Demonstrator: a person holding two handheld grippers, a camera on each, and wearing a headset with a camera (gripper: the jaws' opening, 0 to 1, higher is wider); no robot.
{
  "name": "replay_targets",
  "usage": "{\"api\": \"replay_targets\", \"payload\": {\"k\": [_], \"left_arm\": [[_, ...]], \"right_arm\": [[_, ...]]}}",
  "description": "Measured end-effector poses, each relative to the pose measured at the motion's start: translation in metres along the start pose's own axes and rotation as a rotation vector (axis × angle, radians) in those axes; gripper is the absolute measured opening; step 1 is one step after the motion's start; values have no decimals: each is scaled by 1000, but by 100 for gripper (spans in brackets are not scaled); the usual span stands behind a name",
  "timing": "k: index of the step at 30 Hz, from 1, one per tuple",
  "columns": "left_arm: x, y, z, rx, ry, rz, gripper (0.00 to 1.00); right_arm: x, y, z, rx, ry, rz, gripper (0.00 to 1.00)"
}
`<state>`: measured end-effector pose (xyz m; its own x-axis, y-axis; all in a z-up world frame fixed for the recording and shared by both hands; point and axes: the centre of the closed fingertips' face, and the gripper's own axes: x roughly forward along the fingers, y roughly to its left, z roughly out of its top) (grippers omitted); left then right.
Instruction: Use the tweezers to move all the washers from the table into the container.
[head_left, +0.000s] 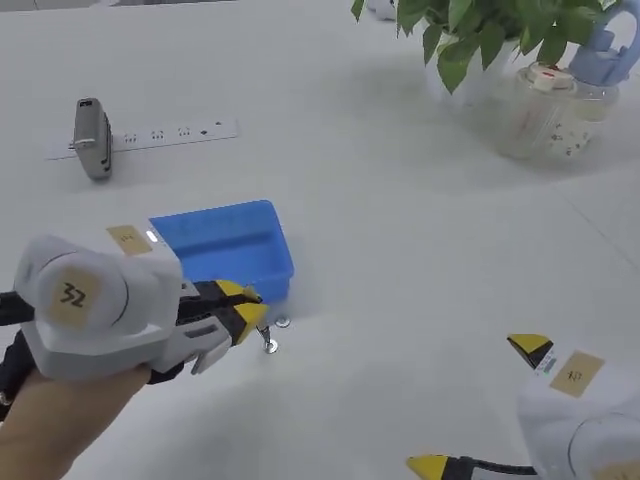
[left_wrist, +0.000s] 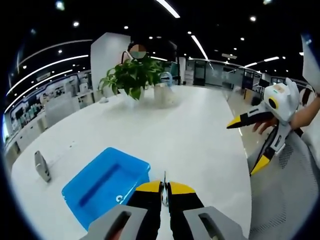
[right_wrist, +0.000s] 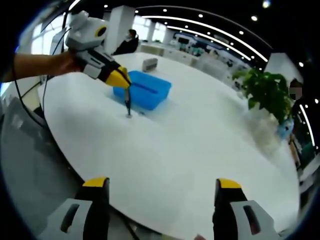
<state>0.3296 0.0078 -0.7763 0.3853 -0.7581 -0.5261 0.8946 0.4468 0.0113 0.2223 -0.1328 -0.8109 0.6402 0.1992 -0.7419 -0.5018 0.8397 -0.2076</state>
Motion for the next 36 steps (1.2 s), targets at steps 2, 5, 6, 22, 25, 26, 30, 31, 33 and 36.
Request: {"api": "replay_targets", "payload": {"k": [2,5,6,22,25,26,30,31,33,36], "left_arm": [[1,0,1,6,-3,4,0],[4,-1,2,-14,-18,-5,0],[4,-1,2,-16,-18,-8,0],[2,-2,1,-37,-21,-7,0],[0,-2,-1,-39,-8,-5,0],[0,-1,-2,-40,-6,-2,0],[-3,0,-4,-30,9,9,0],[-3,0,-4,-26,12,8,0],[-4,0,-5,-17,22,11,0],[-8,0,-1,-5,20,11,0]], "right_arm": [[0,0,0,-1,1,0,85],[0,0,0,1,-2,-2,85],[0,-1,0,2,-2,-3,85],[-3,-2,8,32,-51,-4,89],[-3,-1,9,46,-58,4,90],[-3,0,9,45,-56,7,90],[-2,0,8,42,-53,6,91],[-2,0,8,43,-51,5,91],[-2,0,8,42,-49,4,91],[-3,0,10,45,-60,5,91]]}}
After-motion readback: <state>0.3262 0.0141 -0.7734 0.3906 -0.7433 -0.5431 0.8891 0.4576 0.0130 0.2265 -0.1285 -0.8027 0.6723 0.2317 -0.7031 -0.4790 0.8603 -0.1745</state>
